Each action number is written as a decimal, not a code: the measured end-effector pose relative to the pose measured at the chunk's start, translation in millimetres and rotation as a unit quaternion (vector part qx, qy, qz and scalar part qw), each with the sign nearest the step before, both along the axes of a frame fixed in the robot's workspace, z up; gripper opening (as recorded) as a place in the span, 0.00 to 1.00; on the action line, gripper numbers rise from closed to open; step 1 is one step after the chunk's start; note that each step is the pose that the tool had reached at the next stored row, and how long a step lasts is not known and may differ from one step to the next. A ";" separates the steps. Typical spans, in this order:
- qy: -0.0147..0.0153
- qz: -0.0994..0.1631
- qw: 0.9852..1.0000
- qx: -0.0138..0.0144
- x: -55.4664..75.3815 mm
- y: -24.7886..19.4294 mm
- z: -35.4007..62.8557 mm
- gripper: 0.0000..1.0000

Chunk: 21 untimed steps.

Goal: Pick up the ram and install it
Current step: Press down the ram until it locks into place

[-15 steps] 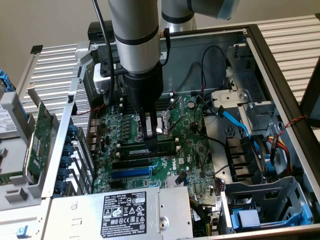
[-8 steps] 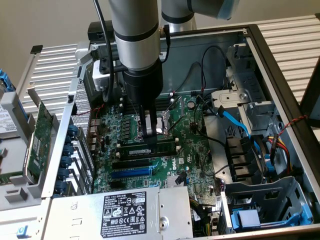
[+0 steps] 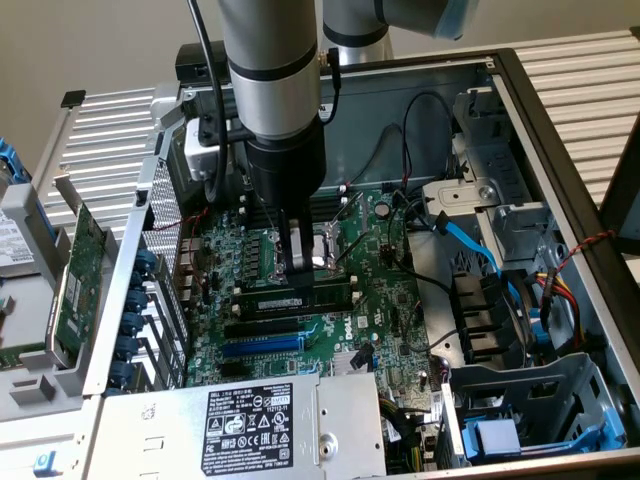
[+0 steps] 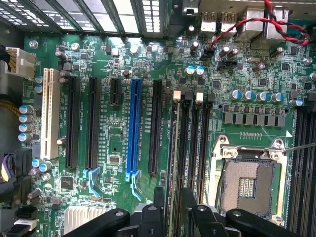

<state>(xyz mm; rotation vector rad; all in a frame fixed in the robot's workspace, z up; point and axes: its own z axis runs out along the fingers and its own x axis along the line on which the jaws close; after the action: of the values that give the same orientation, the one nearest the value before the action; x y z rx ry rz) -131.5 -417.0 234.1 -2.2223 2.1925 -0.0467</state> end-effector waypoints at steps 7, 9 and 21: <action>0.004 0.000 1.000 0.000 -0.1 0.0 2.5 0.28; 0.004 0.000 1.000 0.000 -0.1 0.0 4.6 0.28; 0.004 -0.004 1.000 0.000 -4.4 0.0 5.1 0.11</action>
<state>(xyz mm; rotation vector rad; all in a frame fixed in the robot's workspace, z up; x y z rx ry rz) -135.9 -417.0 239.3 -2.2168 2.2064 -0.0384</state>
